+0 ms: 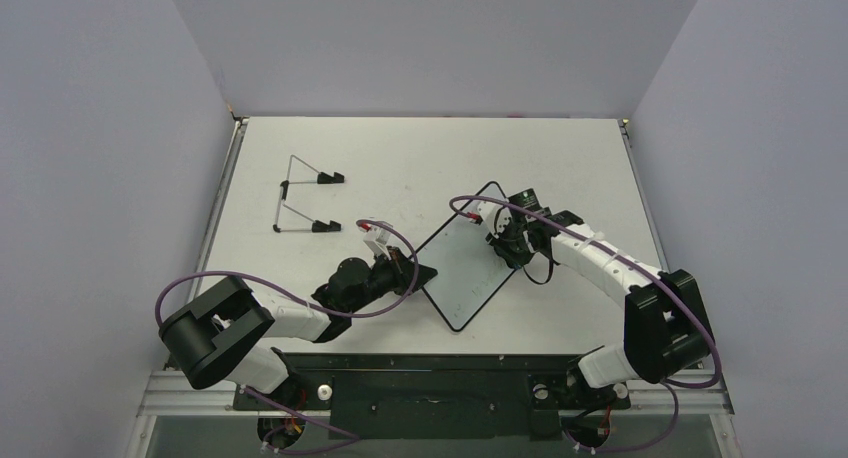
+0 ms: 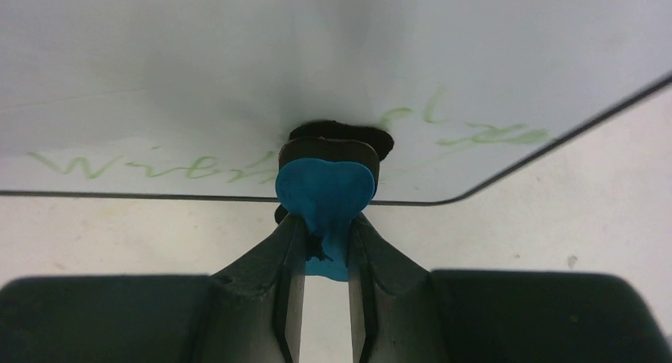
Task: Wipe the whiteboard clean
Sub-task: Erase the whiteboard at the center of the board.
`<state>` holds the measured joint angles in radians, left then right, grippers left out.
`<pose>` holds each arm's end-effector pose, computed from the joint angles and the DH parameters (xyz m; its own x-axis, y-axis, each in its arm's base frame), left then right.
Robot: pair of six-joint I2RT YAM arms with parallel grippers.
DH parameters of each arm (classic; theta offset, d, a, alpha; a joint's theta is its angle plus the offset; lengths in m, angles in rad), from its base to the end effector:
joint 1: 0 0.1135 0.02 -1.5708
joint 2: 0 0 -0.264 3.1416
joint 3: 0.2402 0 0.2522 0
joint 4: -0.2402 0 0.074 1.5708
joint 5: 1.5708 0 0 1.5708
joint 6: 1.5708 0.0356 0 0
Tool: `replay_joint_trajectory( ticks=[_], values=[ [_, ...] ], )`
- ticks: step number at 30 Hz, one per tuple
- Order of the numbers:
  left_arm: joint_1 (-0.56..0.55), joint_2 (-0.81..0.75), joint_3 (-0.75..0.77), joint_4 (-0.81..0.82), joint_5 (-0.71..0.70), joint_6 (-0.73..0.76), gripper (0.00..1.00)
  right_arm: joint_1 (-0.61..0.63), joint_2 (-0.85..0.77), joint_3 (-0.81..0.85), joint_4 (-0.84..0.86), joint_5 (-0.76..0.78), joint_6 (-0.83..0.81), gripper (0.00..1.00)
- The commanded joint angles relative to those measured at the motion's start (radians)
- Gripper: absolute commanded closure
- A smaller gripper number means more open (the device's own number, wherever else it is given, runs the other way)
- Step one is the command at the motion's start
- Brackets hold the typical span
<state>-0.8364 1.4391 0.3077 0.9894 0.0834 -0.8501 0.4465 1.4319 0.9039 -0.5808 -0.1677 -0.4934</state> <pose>0.1668 -0.1892 0.1636 -0.6598 -0.3864 -0.6444 0.4533 0.4792 -0.7516 0.2445 0.1236 0.2057 -0.4777 -0.7464 -0.4633 -0.8165 0.5719 -0.0795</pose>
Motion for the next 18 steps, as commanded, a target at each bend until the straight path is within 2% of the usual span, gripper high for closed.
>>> replay_joint_trajectory(
  ticks=[1, 8, 10, 18],
  values=[
    [-0.001, -0.024, 0.031, 0.081, 0.023, 0.014, 1.00, -0.012, 0.008, 0.017, 0.035, 0.040, 0.015, 1.00],
    [-0.002, -0.034, 0.021, 0.079, 0.018, 0.013, 1.00, 0.085, 0.027, 0.036, -0.114, -0.123, -0.163, 1.00],
    [-0.001, -0.036, 0.019, 0.080, 0.017, 0.012, 1.00, 0.108, 0.033, 0.037, -0.131, -0.129, -0.179, 1.00],
    [-0.001, -0.033, 0.018, 0.080, 0.013, 0.012, 1.00, 0.064, 0.016, 0.014, 0.024, 0.041, -0.028, 1.00]
  ],
)
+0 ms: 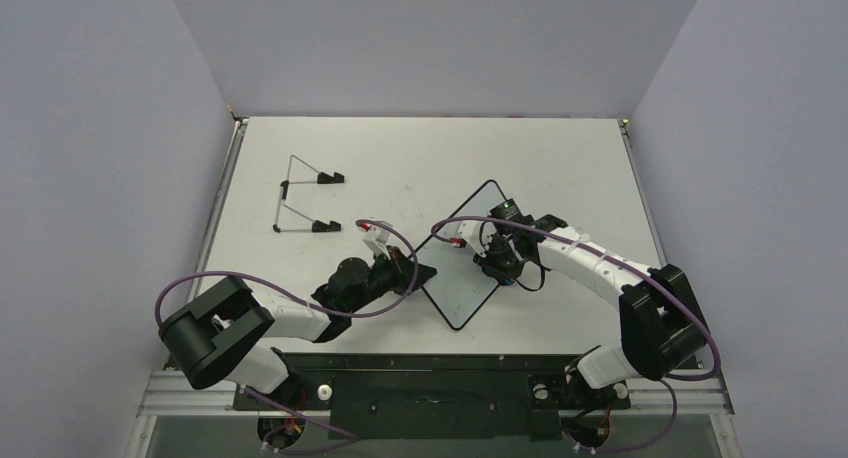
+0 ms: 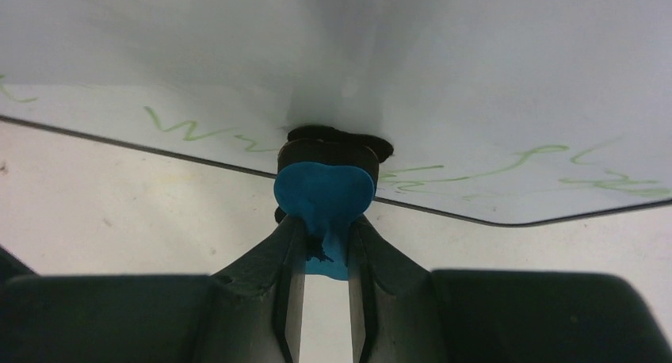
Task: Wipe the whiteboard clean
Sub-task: Erase the whiteboard at the center of the board.
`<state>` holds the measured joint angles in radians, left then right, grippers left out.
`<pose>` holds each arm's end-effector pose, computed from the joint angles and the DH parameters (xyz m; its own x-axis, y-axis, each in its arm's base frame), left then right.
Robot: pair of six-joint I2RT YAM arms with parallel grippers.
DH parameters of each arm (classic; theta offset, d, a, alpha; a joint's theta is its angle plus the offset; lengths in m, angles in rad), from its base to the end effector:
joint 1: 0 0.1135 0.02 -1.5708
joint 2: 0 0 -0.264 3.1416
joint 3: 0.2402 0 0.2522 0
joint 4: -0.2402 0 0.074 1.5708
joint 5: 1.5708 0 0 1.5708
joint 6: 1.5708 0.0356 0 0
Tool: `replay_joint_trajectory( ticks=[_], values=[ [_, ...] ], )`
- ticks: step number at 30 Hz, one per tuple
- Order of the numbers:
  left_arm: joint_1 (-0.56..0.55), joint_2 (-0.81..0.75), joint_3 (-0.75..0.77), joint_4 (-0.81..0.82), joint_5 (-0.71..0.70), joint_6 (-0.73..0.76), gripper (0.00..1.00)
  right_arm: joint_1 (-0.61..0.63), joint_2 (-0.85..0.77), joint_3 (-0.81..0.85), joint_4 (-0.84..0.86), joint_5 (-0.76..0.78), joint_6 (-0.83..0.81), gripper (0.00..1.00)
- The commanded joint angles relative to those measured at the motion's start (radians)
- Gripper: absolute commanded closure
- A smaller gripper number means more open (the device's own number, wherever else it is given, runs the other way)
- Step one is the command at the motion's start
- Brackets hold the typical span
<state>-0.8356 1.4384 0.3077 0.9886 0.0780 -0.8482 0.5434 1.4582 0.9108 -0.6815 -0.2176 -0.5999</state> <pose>0.1671 -0.1889 0.1636 -0.6563 -0.3892 -0.6464 0.4520 0.4832 -0.7498 0.2247 0.1447 0.1971 -0.3456 -0.8528 -0.3916 -0.9231 0.3840 -0.0214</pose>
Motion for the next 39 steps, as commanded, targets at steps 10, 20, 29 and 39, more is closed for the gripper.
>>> replay_joint_trajectory(
  ticks=[10, 20, 29, 39],
  values=[
    [-0.005, -0.022, 0.025, 0.082, 0.022, 0.005, 1.00, -0.061, -0.020, 0.016, 0.068, -0.001, 0.044, 1.00],
    [-0.005, -0.041, 0.011, 0.078, 0.014, 0.009, 1.00, -0.022, -0.008, 0.024, 0.036, -0.044, -0.010, 1.00],
    [-0.005, -0.034, 0.017, 0.082, 0.018, 0.008, 1.00, -0.109, -0.021, 0.000, 0.181, 0.130, 0.149, 1.00],
    [-0.005, -0.046, 0.020, 0.067, 0.019, 0.013, 1.00, -0.018, -0.005, 0.029, -0.009, -0.134, -0.043, 1.00]
  ],
)
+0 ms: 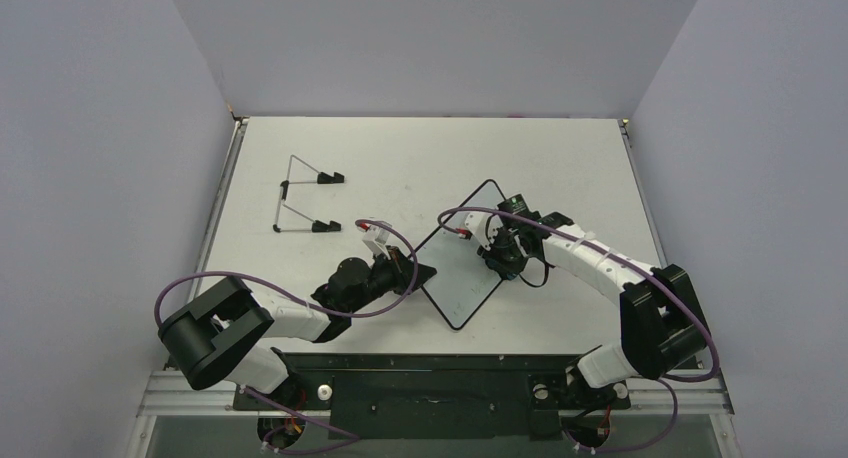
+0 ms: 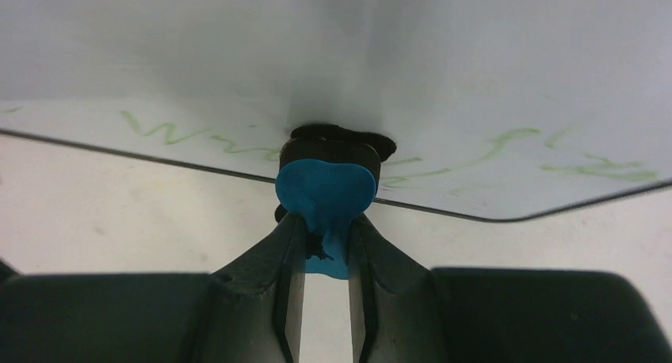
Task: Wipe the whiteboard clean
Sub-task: Erase the whiteboard at the center of the board.
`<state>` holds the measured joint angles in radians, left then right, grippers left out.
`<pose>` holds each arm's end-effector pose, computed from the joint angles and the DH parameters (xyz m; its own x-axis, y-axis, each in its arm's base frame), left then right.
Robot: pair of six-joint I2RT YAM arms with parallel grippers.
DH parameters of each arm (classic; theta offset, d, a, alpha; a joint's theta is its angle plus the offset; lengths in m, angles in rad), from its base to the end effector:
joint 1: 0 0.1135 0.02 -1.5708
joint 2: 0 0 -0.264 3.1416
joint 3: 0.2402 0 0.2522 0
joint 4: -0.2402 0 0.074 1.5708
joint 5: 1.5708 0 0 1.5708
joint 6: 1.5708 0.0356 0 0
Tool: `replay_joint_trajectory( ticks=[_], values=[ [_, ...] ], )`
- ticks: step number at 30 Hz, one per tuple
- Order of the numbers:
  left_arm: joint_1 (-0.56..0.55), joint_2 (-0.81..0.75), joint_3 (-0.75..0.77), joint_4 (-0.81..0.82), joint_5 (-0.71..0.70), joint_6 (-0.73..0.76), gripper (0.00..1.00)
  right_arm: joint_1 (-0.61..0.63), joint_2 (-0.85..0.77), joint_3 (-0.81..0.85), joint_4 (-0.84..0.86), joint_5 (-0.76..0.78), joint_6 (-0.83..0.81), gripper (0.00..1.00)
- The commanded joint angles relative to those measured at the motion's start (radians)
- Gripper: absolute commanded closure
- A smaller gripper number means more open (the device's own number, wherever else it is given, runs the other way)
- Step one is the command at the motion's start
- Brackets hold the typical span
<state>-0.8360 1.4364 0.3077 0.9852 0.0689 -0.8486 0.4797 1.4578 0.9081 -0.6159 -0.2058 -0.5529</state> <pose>0.1672 -0.1887 0.1637 -0.6531 -0.3938 -0.6469 0.4476 0.4883 -0.7491 0.2391 0.1326 0.1990 -0.4191 -0.7975 -0.4341 -0.8734 0.4847 -0.0472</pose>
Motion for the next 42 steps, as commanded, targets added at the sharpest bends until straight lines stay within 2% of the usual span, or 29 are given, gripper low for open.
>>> replay_joint_trajectory(
  ticks=[1, 5, 10, 12, 27, 29, 33, 36, 39, 42],
  values=[
    [-0.005, -0.046, 0.021, 0.068, 0.028, 0.014, 1.00, 0.048, -0.005, 0.034, -0.086, -0.156, -0.094, 1.00],
    [-0.005, -0.046, 0.022, 0.064, 0.026, 0.016, 1.00, 0.037, -0.018, 0.036, -0.047, -0.151, -0.060, 1.00],
    [-0.005, -0.039, 0.029, 0.064, 0.031, 0.016, 1.00, -0.032, -0.030, 0.008, 0.099, 0.039, 0.094, 1.00],
    [-0.005, -0.036, 0.030, 0.065, 0.031, 0.015, 1.00, -0.042, -0.032, 0.001, 0.123, 0.067, 0.113, 1.00],
    [-0.011, -0.016, 0.036, 0.076, 0.032, 0.012, 1.00, 0.094, -0.051, 0.011, 0.006, -0.176, -0.020, 1.00],
    [-0.013, -0.009, 0.041, 0.076, 0.034, 0.012, 1.00, 0.084, -0.065, 0.015, 0.023, -0.167, 0.009, 1.00],
    [-0.017, -0.004, 0.050, 0.074, 0.035, 0.012, 1.00, 0.000, -0.081, 0.007, 0.177, -0.009, 0.160, 1.00],
    [-0.020, -0.003, 0.056, 0.068, 0.034, 0.014, 1.00, -0.052, -0.062, 0.003, 0.210, 0.081, 0.218, 1.00],
    [-0.021, 0.003, 0.061, 0.067, 0.036, 0.014, 1.00, -0.045, -0.031, 0.010, 0.173, 0.048, 0.198, 1.00],
    [-0.024, 0.002, 0.061, 0.066, 0.035, 0.015, 1.00, 0.030, -0.027, 0.012, 0.124, -0.041, 0.119, 1.00]
  ],
)
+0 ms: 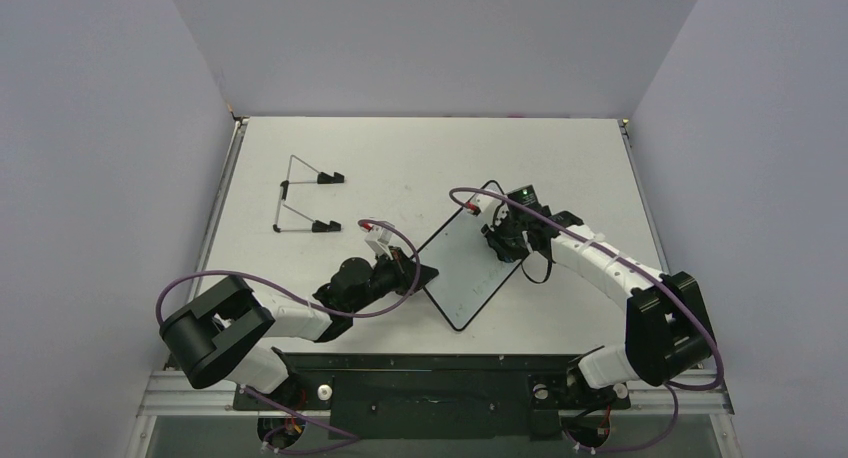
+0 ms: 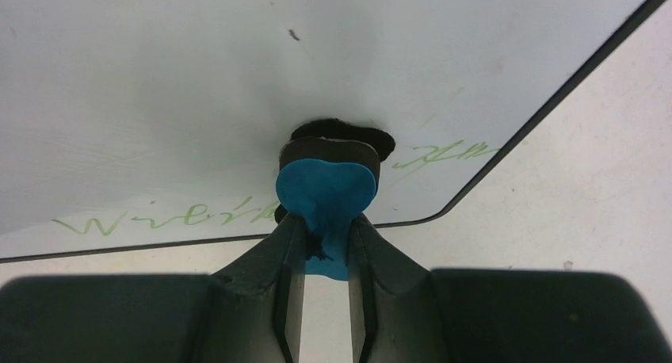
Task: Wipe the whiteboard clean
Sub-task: Erase the whiteboard at the center of the board.
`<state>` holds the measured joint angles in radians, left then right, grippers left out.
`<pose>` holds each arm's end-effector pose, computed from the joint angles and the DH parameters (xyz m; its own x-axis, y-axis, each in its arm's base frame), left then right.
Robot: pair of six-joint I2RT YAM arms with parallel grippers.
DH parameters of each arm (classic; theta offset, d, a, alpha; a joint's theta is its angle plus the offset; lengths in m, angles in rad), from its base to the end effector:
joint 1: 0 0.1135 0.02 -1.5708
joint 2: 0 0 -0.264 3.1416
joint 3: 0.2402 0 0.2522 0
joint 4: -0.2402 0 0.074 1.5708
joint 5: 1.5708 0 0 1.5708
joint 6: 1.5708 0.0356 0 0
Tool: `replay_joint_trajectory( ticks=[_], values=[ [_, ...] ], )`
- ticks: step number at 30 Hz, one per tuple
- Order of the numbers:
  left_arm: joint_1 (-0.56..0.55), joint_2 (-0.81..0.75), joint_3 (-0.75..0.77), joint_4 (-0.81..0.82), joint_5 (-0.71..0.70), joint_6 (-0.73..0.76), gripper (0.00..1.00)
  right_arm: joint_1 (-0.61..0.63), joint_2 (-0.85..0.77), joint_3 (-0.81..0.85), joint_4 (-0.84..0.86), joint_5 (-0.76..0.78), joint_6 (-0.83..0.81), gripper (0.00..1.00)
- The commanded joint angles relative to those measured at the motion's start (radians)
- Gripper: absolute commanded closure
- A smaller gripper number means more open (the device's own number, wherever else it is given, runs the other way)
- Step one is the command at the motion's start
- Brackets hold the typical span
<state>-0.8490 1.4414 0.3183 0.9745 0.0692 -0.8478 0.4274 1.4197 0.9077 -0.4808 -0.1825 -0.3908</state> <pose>0.1662 -0.1926 0.1642 -0.6601 -0.3822 -0.6467 0.4520 0.4855 -0.7483 0.2546 0.1231 0.2155 -0.5151 -0.6462 -0.5631 -0.7507 0.6572 -0.0676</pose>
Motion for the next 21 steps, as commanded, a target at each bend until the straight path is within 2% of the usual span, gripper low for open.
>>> replay_joint_trajectory(
  ticks=[1, 5, 8, 10, 17, 21],
  values=[
    [-0.010, -0.004, 0.048, 0.076, 0.034, 0.015, 1.00, 0.105, 0.006, 0.009, -0.036, -0.080, -0.083, 1.00],
    [-0.011, -0.013, 0.041, 0.076, 0.031, 0.018, 1.00, 0.182, 0.002, 0.014, -0.107, -0.217, -0.162, 1.00],
    [-0.010, -0.010, 0.044, 0.077, 0.031, 0.021, 1.00, 0.181, -0.006, 0.018, -0.114, -0.234, -0.167, 1.00],
    [-0.011, -0.007, 0.045, 0.079, 0.035, 0.021, 1.00, 0.165, -0.011, 0.017, -0.084, -0.209, -0.142, 1.00],
    [-0.012, -0.008, 0.045, 0.081, 0.038, 0.020, 1.00, 0.049, -0.009, -0.003, 0.067, 0.030, 0.016, 1.00],
    [-0.012, -0.008, 0.050, 0.078, 0.044, 0.022, 1.00, 0.049, -0.001, -0.009, 0.069, 0.034, 0.008, 1.00]
  ],
)
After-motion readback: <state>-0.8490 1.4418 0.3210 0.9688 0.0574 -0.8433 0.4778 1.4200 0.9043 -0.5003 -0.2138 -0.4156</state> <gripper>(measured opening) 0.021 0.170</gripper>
